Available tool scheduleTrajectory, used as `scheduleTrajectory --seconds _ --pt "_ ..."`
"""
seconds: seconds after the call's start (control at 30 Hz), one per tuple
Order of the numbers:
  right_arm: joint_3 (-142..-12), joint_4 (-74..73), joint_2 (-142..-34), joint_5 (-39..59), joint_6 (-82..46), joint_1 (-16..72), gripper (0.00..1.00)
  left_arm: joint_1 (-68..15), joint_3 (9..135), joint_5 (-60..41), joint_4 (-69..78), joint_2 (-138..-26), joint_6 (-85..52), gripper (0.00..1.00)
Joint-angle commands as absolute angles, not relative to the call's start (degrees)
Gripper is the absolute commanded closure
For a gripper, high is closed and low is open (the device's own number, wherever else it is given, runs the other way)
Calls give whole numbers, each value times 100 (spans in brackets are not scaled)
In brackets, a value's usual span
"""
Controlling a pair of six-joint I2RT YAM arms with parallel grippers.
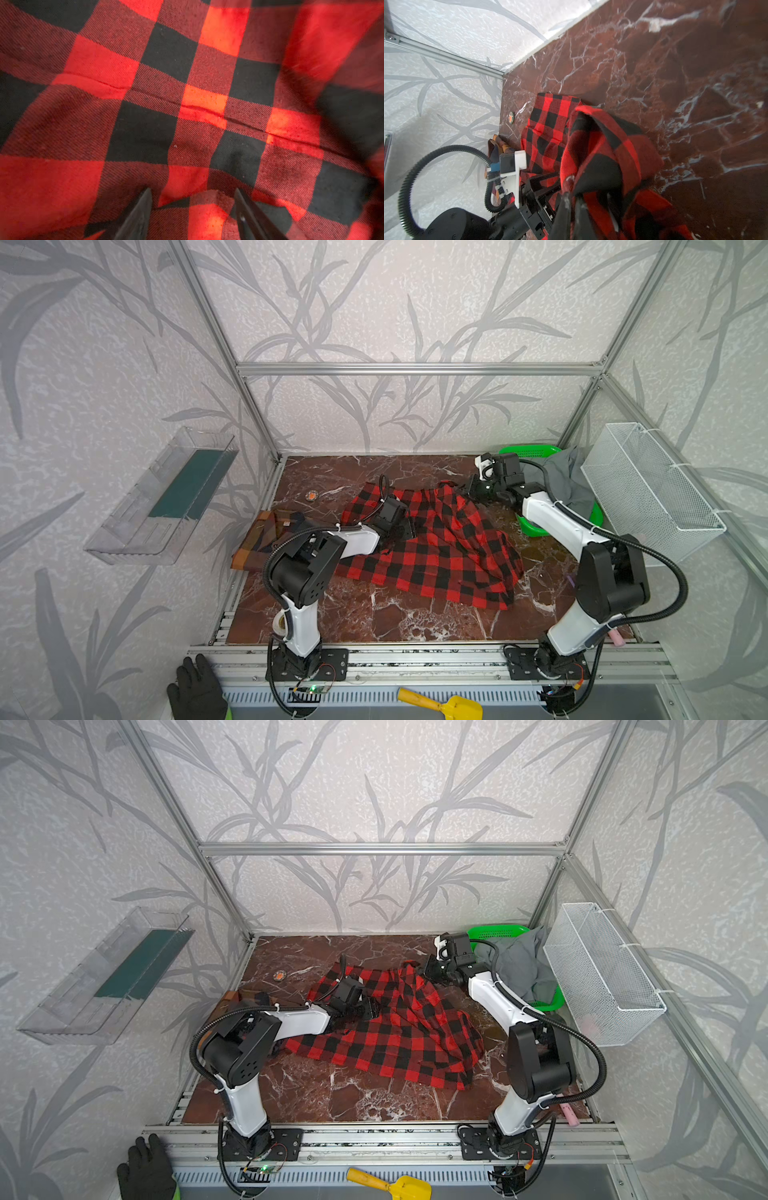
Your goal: Fold and stack the long sleeve shirts
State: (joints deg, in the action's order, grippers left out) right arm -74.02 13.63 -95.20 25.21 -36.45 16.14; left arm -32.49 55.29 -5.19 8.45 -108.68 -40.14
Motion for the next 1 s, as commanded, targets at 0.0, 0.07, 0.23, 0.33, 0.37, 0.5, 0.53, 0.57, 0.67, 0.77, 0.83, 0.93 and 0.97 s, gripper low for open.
scheduleTrajectory --seconds 0.0,0.07,0.23,0.33,0.37,0.5,0.53,0.57,0.67,0.77,0.83,0.93,0.97 --pt "-7634 1582 -9059 2149 -2958 1906 100 -3221 4806 -694 -1077 -11633 -4333 33" --pt "-7633 1688 -8975 1747 -2612 2284 98 -3222 4751 -711 -1016 -11645 -4358 33" --pt "-7256 1768 -9193 1437 -2323 3297 92 -3221 4716 -721 -971 -11672 -4395 33" --pt "-6745 1634 -9250 1237 -2525 3698 85 -3224 4701 -703 -981 -11641 -4387 33" --pt "-6537 1512 -9282 1296 -2646 3770 79 -3215 4688 -695 -989 -11630 -4378 33" --pt "-6131 1556 -9272 1712 -2793 3850 59 -3207 4664 -677 -1011 -11606 -4351 33" --pt "-6008 1527 -9132 1749 -2859 3838 54 -3196 4645 -657 -990 -11602 -4348 33" --pt "-5910 1564 -8927 1652 -2939 3801 49 -3193 4623 -659 -973 -11600 -4350 33" --pt "-5656 1550 -8289 1396 -3199 3439 43 -3181 4610 -685 -953 -11641 -4340 33" --pt "-5707 1597 -8023 1442 -3343 2892 39 -3178 4616 -712 -927 -11663 -4351 33" --pt "-5866 1605 -8174 1689 -3379 2565 39 -3176 4631 -721 -932 -11663 -4351 33" --pt "-6056 1385 -8727 2009 -3527 2190 39 -3179 4655 -711 -959 -11645 -4351 33" --pt "-6178 1384 -9017 2067 -3614 2105 39 -3180 4661 -712 -974 -11642 -4351 33"
